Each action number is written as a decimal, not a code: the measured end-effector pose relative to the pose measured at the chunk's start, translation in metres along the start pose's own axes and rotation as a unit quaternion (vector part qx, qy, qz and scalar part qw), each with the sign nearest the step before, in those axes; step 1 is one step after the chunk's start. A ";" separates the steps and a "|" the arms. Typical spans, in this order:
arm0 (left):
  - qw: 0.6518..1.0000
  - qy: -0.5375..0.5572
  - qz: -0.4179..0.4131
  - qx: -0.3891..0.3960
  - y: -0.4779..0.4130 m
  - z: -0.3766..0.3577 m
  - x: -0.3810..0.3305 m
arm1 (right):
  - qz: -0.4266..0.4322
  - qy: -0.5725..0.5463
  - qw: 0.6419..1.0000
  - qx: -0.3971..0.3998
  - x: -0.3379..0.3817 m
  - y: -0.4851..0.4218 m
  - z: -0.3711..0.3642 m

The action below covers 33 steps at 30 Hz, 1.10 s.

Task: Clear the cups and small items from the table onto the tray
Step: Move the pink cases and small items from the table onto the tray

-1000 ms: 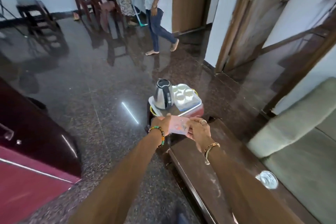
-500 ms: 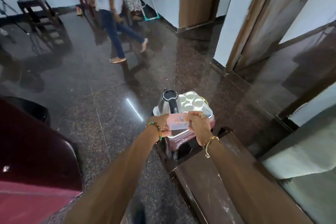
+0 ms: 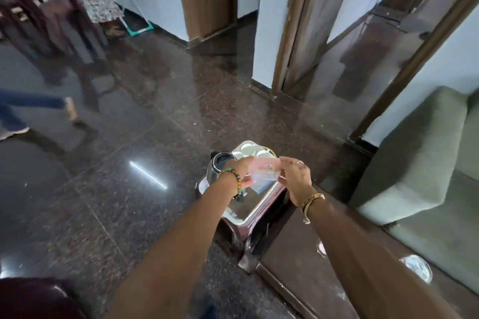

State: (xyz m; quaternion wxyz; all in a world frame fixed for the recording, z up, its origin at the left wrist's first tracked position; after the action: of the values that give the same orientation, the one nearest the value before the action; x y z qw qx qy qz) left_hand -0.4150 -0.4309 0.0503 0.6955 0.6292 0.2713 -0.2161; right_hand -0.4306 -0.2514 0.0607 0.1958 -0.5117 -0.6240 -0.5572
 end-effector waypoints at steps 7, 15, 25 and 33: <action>0.998 -0.033 0.008 0.050 -0.026 -0.042 -0.002 | -0.010 0.023 0.996 -0.086 -0.003 -0.011 0.043; 0.995 -0.041 0.055 0.076 -0.049 -0.085 0.001 | -0.031 0.054 0.992 -0.108 0.000 -0.039 0.075; 0.997 -0.020 0.055 0.058 -0.079 -0.092 0.010 | -0.020 0.154 0.982 -0.104 -0.008 -0.079 0.069; 0.992 -0.079 0.068 0.076 -0.131 -0.083 -0.006 | -0.043 0.155 0.975 -0.154 -0.022 -0.114 0.056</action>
State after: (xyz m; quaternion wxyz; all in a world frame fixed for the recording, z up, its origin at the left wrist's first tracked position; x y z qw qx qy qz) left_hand -0.5125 -0.3633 -0.0497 0.6781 0.6780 0.1553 -0.2374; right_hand -0.5013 -0.1937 -0.0303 0.1844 -0.4157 -0.5140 -0.7273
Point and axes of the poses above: each hand's wrist, its own y-axis away from the middle knuckle, its own z-axis out of the back of the hand, x = y × z, the point moved 8 cm from there along -y, towards the middle knuckle, and after that the axes turned 15 degrees about -y, right-handed, at the moved point
